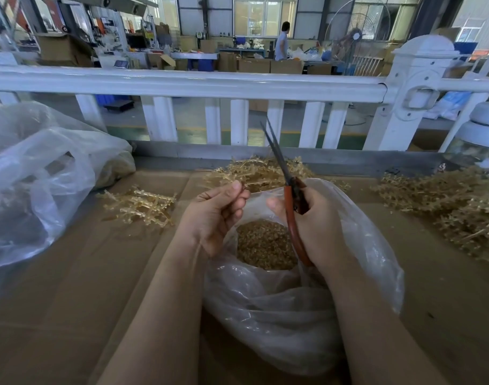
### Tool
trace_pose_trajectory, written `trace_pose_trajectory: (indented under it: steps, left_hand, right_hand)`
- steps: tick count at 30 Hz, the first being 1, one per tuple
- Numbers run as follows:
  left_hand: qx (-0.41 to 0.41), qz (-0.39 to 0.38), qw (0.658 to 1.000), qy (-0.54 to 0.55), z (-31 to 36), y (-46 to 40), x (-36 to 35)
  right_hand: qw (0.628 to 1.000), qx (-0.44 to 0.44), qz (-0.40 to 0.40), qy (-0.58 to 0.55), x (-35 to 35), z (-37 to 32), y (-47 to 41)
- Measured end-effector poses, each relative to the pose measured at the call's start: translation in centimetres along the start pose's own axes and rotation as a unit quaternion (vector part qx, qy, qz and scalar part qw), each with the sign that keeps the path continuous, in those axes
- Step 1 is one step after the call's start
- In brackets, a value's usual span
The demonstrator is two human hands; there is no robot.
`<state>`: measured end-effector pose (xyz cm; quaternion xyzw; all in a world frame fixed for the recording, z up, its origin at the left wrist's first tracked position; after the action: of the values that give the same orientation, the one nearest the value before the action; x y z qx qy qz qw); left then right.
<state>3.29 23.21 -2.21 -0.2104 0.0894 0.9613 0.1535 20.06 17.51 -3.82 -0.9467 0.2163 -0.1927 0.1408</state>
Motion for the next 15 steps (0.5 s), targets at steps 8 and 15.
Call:
trace_pose_trajectory:
  steps: [8,15]
  left_hand:
    - [-0.046,0.025,0.999,0.004,-0.30,-0.44,0.25]
    - [-0.077,0.026,0.996,-0.021,-0.33,-0.42,0.27]
  right_hand:
    - [0.977,0.048,-0.029,0.206,-0.22,0.42,0.39]
    - [0.961,0.071,-0.027,0.265,-0.24,0.15,0.74]
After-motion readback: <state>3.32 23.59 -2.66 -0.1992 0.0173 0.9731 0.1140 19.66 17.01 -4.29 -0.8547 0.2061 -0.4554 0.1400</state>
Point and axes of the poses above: each hand's wrist, its own y-axis away from the middle knuckle, its own x-axis out of the back of the hand, z = x × y, the point moved 1 cm from there along -y, towards the middle knuckle, and after that the axes turned 5 degrees about -y, right-handed, at the moved point
